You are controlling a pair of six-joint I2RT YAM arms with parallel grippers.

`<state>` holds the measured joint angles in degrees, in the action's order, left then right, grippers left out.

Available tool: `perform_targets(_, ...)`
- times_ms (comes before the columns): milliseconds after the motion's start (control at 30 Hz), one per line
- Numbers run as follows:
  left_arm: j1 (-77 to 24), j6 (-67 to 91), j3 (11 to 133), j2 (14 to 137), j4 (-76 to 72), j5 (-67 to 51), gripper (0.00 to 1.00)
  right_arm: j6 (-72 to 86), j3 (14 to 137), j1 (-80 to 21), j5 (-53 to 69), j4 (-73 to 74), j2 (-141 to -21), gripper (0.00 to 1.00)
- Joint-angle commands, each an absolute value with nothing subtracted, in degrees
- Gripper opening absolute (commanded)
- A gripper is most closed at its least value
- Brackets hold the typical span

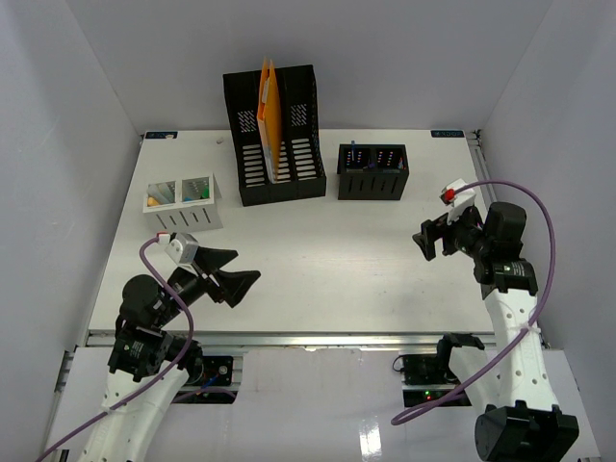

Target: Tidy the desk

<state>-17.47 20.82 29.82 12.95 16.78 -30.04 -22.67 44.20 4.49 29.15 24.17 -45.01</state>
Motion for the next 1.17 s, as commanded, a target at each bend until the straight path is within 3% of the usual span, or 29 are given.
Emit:
perform_targets(0, -17.6, 20.5, 29.4, 12.9, 17.2, -30.1, 0.98, -19.2, 41.9, 4.7, 26.4, 17.5, -42.8, 0.9)
perform_targets(1133, -17.6, 20.8, 29.4, 12.5, 17.2, -29.6, 0.98, -16.3, 42.4, 4.7, 26.9, 16.5, -41.4, 0.9)
